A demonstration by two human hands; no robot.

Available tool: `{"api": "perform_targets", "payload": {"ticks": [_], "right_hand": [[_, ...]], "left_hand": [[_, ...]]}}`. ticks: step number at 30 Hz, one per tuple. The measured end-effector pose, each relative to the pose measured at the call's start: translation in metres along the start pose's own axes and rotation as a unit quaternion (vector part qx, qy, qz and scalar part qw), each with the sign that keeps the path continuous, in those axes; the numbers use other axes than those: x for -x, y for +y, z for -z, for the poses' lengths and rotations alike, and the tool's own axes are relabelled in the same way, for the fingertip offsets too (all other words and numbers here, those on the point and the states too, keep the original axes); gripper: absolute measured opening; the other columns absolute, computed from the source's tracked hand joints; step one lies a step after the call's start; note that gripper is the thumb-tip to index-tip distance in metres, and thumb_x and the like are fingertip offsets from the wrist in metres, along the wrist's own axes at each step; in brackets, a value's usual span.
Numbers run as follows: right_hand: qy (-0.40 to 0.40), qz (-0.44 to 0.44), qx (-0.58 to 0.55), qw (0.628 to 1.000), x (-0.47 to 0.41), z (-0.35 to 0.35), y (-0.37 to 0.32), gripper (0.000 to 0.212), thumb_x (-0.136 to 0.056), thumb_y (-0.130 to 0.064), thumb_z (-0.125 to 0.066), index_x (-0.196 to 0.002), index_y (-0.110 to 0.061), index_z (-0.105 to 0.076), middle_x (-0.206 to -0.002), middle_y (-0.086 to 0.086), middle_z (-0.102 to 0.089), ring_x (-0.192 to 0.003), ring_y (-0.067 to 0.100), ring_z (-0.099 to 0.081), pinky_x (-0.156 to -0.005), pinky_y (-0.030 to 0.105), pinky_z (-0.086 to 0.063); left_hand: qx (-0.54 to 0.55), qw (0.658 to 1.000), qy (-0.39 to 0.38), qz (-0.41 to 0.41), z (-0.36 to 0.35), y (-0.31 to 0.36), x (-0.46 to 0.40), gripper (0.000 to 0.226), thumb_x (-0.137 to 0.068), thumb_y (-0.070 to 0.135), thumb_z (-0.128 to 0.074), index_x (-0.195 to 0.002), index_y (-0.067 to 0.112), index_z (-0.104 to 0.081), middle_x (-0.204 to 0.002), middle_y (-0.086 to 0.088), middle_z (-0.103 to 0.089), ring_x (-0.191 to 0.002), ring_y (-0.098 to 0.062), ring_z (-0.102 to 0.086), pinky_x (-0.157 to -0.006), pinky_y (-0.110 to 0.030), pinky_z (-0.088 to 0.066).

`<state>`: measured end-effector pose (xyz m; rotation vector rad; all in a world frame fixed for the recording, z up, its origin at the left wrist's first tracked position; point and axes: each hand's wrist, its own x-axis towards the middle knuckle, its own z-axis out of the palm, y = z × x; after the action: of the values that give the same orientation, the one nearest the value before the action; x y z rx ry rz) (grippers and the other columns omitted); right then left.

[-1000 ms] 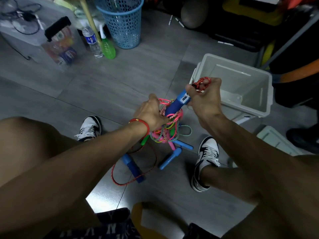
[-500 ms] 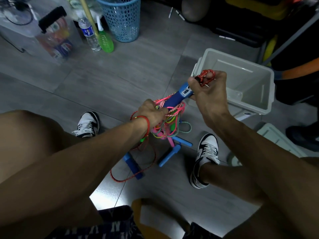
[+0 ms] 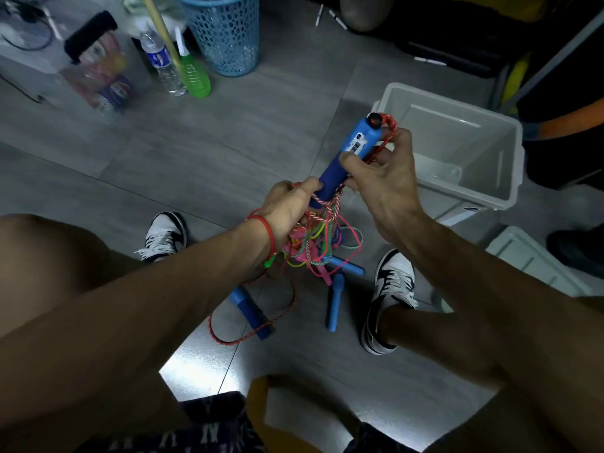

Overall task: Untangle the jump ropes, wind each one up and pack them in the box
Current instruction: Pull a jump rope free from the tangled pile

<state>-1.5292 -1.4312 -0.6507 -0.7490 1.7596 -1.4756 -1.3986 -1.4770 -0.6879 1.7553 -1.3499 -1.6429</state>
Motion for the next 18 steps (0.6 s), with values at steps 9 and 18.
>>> {"api": "perform_targets", "payload": {"ticks": [9, 18], "right_hand": [[0.033, -0.162, -0.12, 0.979, -0.031, 0.031, -0.025, 0.017, -0.09, -0.02, -0.055, -0.106, -0.015, -0.055, -0.085, 0.005, -0.055, -0.075, 0.02, -0.056, -0.07, 0.041, -0.06], [-0.148, -0.057, 0.564, 0.811, -0.053, 0.072, 0.016, 0.052, -0.083, -0.027, -0.073, -0.13, -0.011, -0.057, -0.131, 0.017, -0.059, -0.116, 0.035, -0.058, -0.092, 0.037, -0.045]], "left_hand": [[-0.141, 0.986, -0.007, -0.088, 0.018, -0.007, -0.014, 0.04, -0.065, 0.026, -0.078, -0.068, 0.02, -0.038, -0.063, 0.004, -0.045, -0.061, -0.019, -0.043, -0.062, -0.027, -0.041], [-0.233, 0.915, 0.002, -0.329, 0.055, 0.042, -0.002, 0.032, -0.096, 0.031, -0.052, -0.076, 0.007, -0.055, -0.066, 0.004, -0.066, -0.048, 0.0, -0.046, -0.054, -0.027, -0.036]]}}
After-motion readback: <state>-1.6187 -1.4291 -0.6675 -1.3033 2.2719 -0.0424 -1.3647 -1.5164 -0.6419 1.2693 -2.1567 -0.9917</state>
